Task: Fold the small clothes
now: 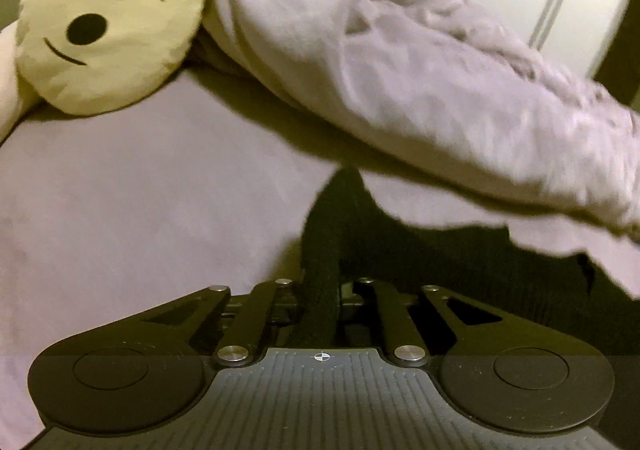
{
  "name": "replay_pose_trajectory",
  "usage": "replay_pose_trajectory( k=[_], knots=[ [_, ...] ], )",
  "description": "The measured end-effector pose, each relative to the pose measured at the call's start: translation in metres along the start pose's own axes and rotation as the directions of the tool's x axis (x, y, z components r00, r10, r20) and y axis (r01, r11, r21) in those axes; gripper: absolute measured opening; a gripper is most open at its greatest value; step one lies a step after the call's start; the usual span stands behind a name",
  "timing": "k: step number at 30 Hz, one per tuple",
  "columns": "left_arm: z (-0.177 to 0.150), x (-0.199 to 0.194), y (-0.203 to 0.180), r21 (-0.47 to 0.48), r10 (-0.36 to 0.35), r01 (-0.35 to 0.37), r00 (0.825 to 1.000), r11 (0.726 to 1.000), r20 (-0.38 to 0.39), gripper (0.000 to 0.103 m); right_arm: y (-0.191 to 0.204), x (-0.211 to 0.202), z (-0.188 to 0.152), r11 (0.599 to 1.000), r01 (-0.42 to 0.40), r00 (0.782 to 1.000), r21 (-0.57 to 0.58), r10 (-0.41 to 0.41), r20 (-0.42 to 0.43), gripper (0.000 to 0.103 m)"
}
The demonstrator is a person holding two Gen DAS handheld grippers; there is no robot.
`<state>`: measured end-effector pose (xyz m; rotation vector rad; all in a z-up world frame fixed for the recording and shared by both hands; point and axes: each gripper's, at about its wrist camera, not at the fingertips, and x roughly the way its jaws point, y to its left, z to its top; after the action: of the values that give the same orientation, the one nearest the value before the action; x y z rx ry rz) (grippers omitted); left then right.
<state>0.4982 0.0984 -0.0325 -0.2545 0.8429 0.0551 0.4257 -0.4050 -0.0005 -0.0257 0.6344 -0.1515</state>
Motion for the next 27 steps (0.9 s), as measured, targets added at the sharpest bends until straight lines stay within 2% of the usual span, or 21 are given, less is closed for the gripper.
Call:
replay_pose_trajectory(
  k=[3,7,9,11,13,15,18,19,20,21,22,27],
  knots=[
    [0.008,0.001,-0.001,-0.019,-0.01,0.011,1.0,1.0,0.014,0.009,0.003,0.004,0.007,1.0,0.008,1.0,-0.004,-0.008,0.013,0.01],
    [0.01,0.003,-0.008,0.023,-0.015,0.014,1.0,1.0,0.012,0.009,0.003,0.01,0.009,1.0,0.029,1.0,0.007,-0.029,0.008,0.01],
    [0.01,0.006,-0.004,0.015,-0.032,0.032,0.999,0.999,-0.009,0.01,0.002,0.015,0.004,1.0,0.027,0.999,0.007,-0.027,-0.034,0.01],
    [0.009,0.011,0.0,0.003,-0.073,0.073,0.995,0.997,-0.063,0.013,0.003,0.023,-0.002,1.0,0.01,0.996,-0.005,-0.01,-0.093,0.011],
    [0.008,0.014,-0.002,0.028,-0.089,0.092,0.992,0.995,-0.094,0.037,0.005,0.027,-0.007,1.0,-0.03,0.991,-0.01,0.028,-0.133,0.016],
    [0.007,0.015,-0.009,0.074,-0.106,0.114,0.989,0.991,-0.104,0.042,0.007,0.028,-0.005,0.997,-0.071,0.989,0.009,0.071,-0.132,0.025],
    [0.006,0.024,-0.02,0.105,-0.095,0.108,0.988,0.989,-0.12,0.04,0.015,0.038,0.0,0.995,-0.096,0.986,0.011,0.097,-0.139,0.026],
    [0.005,0.029,-0.024,0.109,-0.074,0.088,0.989,0.99,-0.128,0.028,0.02,0.043,0.0,0.995,-0.097,0.983,-0.005,0.095,-0.159,0.025],
    [0.004,0.031,-0.026,0.111,-0.059,0.074,0.99,0.991,-0.129,0.022,0.023,0.049,0.0,0.995,-0.094,0.98,-0.021,0.089,-0.179,0.021],
    [0.004,0.031,-0.027,0.107,-0.057,0.071,0.99,0.992,-0.126,0.018,0.027,0.052,-0.001,0.997,-0.073,0.98,-0.038,0.065,-0.186,0.012],
    [0.004,0.03,-0.027,0.098,-0.053,0.065,0.992,0.993,-0.116,0.013,0.029,0.052,-0.002,0.997,-0.055,0.983,-0.055,0.044,-0.18,0.01],
    [0.019,0.013,-0.014,0.033,-0.076,0.077,0.997,0.997,-0.024,0.008,0.01,0.03,0.011,1.0,0.019,0.999,0.014,-0.019,-0.04,0.009]
  ],
)
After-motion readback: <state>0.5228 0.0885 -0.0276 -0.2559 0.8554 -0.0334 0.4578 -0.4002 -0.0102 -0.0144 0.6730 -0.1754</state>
